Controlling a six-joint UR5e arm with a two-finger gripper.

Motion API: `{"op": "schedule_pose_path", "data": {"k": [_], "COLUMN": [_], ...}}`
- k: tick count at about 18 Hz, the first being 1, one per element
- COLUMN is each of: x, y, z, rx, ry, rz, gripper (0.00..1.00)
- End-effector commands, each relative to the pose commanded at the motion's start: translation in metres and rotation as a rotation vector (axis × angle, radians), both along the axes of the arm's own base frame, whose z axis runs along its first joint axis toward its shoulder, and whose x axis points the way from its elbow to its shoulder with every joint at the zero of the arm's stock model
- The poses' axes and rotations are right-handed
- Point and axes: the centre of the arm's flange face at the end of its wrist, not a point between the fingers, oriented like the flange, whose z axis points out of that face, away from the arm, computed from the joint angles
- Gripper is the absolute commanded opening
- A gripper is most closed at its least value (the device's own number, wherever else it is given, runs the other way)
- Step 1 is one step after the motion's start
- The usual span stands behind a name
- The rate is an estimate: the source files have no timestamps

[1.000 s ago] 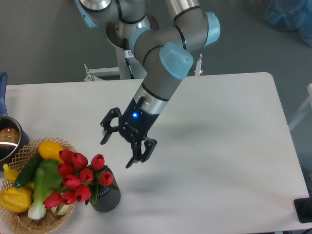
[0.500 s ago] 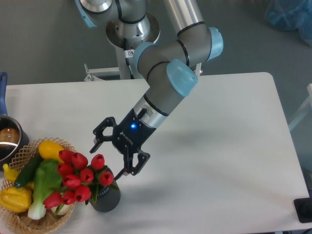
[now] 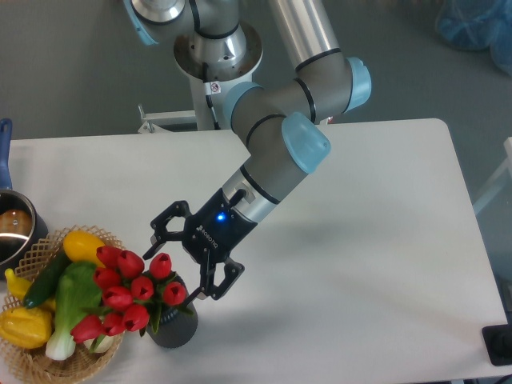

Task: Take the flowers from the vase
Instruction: 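Lower the open gripper around the tulip stems above the vase, then close the gripper on the tulip stems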

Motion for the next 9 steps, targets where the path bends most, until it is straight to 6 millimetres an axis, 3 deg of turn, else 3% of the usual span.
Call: {"op": "schedule_pose_path", "data": {"k": [1,2,5,8,9], "x": [0.0003,0.0003,0.0010,-0.0014,-0.0023], "y": [0.0010,0.0018,0.0023,-0.0017,-0.0035], "z": [-0.0015,-0.0032,-0.0062,-0.0064,-0.0059], "rx": [0.010,0.017,0.039,0.060,0.070], "ry": [-0.013,-0.025,-0.016,0.010,0.026], "rz": [-0.005,-0.009,-0.029,-0.044,-0.051], "gripper": [1.00,0.92,0.43,0.05,0.00]}}
